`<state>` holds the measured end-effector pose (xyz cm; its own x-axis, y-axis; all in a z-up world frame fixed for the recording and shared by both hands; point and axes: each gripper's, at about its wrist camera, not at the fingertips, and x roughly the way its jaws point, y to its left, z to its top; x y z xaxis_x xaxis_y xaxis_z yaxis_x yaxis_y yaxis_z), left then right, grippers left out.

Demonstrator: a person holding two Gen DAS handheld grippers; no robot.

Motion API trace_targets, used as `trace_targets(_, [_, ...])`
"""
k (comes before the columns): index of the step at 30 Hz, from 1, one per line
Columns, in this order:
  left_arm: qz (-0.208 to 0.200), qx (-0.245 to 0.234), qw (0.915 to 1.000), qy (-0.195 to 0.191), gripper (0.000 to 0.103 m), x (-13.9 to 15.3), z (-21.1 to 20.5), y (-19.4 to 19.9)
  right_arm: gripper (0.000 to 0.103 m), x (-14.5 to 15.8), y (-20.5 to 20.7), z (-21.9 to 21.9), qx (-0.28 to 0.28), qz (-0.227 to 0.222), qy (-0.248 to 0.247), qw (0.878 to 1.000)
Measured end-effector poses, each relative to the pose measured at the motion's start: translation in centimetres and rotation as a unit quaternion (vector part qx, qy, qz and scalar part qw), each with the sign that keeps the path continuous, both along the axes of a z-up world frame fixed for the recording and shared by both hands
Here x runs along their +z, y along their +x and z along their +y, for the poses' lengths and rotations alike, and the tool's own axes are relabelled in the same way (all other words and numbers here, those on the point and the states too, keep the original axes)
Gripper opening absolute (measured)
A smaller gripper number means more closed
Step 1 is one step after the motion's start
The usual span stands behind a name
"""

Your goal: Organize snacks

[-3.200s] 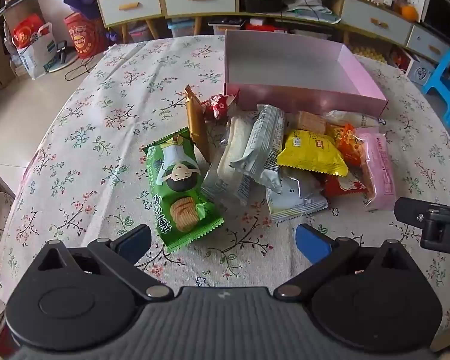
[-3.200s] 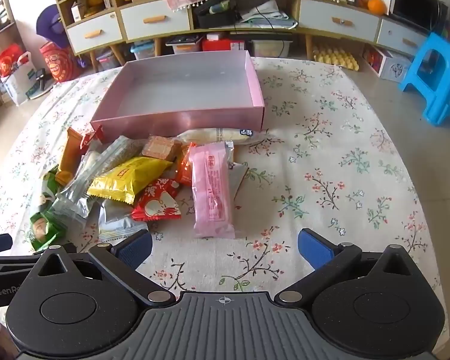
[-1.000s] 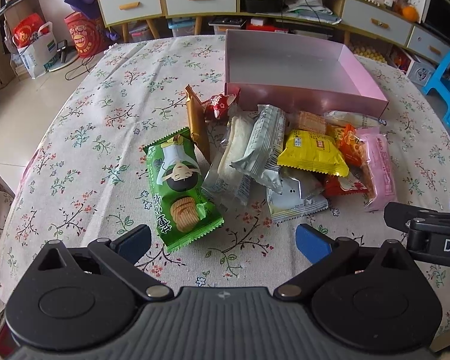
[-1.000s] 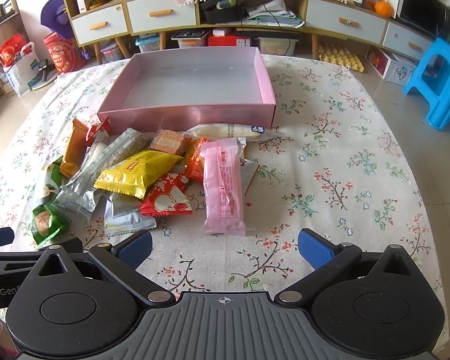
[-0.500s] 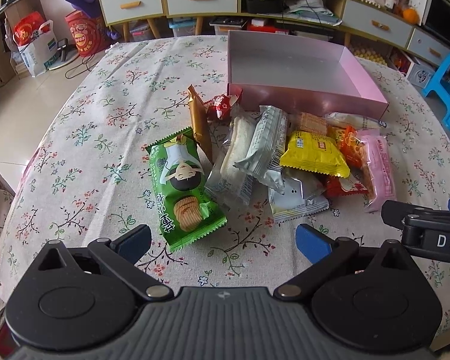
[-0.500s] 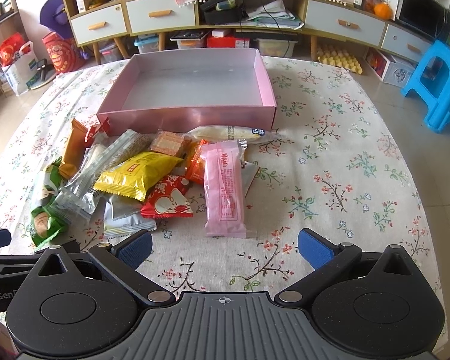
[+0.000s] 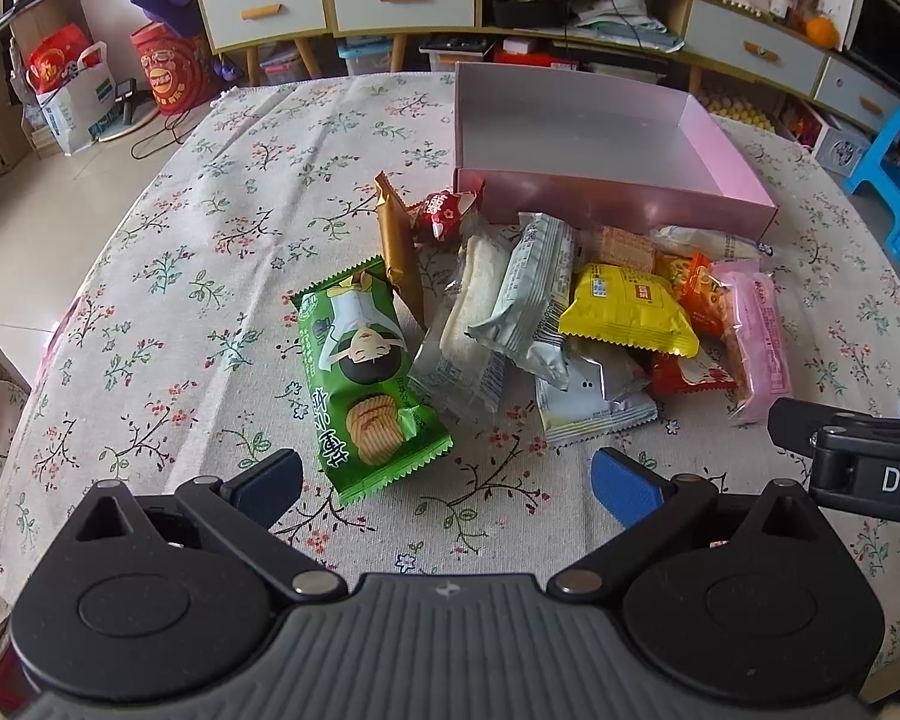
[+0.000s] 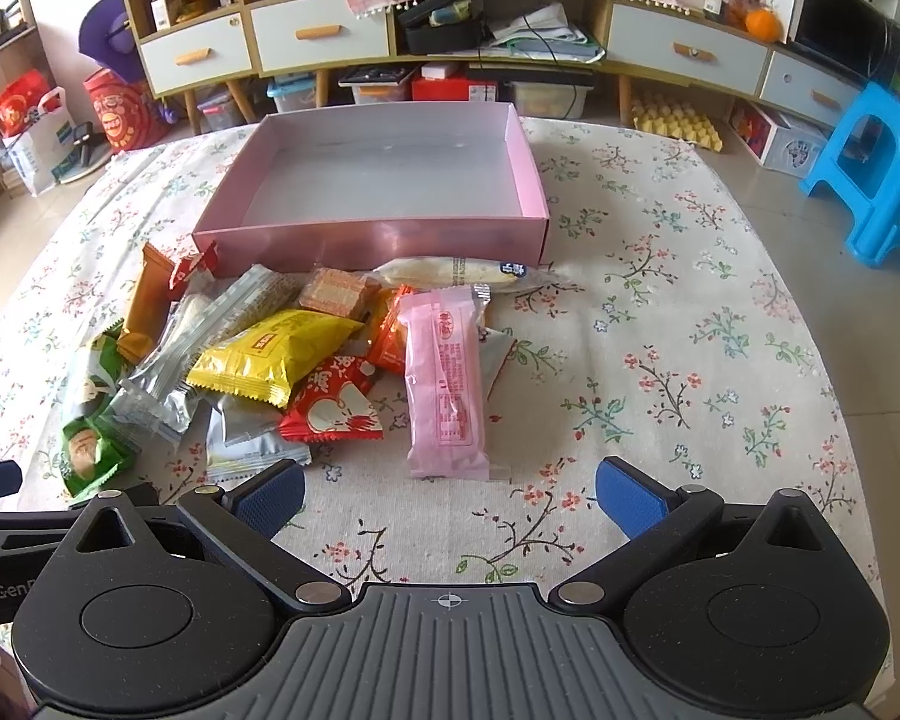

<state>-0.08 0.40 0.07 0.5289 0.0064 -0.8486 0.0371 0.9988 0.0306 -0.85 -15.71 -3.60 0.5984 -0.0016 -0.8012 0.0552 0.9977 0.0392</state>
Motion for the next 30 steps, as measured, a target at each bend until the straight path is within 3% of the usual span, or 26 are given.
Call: trace_targets(30, [-0.001,0.004,1.0,0.001,0.103,-0.07,0.21,0.2,0.103,0.19,0.15,-0.2,-0.009,-0.008,-0.004,1.0])
